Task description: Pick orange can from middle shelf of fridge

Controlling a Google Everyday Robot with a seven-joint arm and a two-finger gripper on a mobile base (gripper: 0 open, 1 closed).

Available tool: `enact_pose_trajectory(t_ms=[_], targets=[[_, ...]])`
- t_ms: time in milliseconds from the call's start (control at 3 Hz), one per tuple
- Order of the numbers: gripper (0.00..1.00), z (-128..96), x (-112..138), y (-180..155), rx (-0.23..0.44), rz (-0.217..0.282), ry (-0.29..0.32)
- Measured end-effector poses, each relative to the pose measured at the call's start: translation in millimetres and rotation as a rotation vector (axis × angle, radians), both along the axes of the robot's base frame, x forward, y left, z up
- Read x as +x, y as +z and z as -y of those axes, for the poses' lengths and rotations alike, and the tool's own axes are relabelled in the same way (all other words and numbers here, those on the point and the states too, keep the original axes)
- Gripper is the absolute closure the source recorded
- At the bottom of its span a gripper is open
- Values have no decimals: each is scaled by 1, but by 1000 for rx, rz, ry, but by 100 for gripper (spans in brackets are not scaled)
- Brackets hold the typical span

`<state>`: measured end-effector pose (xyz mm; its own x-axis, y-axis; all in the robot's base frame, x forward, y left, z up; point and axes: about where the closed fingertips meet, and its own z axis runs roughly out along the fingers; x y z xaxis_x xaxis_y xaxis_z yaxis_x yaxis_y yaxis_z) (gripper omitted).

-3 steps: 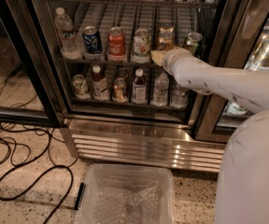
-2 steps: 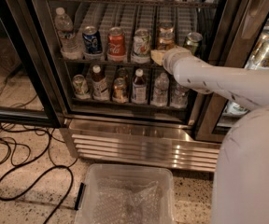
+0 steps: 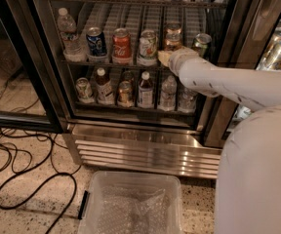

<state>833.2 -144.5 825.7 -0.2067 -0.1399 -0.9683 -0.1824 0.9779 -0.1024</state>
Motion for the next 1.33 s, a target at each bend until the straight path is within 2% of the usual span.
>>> enact_pose_trajectory(t_ms=[333, 667, 1000, 1333], targets=[[68, -4, -1, 0, 0, 0, 0], [91, -4, -1, 0, 0, 0, 0], [100, -4, -1, 0, 0, 0, 0], [100, -4, -1, 0, 0, 0, 0]])
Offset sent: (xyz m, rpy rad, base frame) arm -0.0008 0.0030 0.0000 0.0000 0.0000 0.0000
